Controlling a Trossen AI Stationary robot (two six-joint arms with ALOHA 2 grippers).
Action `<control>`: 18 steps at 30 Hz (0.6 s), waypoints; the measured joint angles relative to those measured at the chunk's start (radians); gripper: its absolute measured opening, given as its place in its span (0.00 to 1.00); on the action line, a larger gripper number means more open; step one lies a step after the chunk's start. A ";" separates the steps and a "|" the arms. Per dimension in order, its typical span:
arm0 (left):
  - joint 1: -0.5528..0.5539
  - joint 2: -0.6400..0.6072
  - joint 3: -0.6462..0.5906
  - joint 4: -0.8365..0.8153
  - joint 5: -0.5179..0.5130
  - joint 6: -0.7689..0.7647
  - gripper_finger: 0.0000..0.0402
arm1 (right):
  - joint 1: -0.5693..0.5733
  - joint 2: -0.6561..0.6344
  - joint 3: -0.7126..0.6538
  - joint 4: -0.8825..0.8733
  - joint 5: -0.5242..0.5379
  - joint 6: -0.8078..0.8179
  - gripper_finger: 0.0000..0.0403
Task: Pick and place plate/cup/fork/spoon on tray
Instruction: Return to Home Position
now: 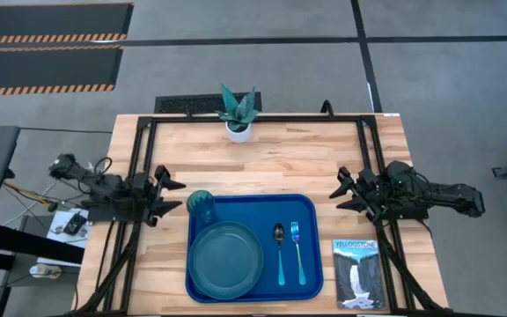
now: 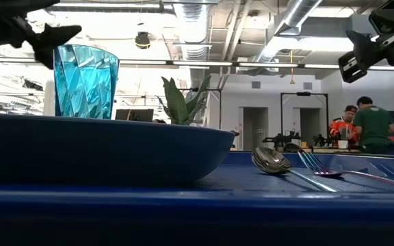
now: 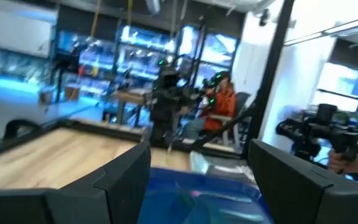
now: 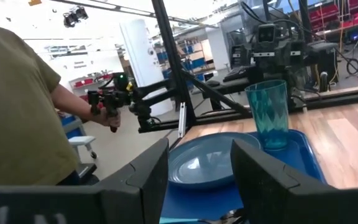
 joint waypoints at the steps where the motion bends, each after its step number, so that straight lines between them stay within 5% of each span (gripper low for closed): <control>1: 0.040 0.000 0.000 0.010 0.053 0.004 0.65 | 0.000 0.000 0.000 0.002 0.000 -0.002 0.49; 7: 0.310 0.002 -0.001 -0.005 0.347 -0.074 0.65 | 0.001 0.000 0.000 0.000 -0.023 -0.019 0.49; 13: 0.526 0.003 -0.002 -0.040 0.395 -0.130 0.65 | -0.001 0.000 0.000 -0.001 -0.019 -0.022 0.48; 18: 0.576 0.006 -0.001 -0.195 0.462 -0.151 0.65 | -0.001 0.000 0.000 -0.010 -0.019 -0.022 0.49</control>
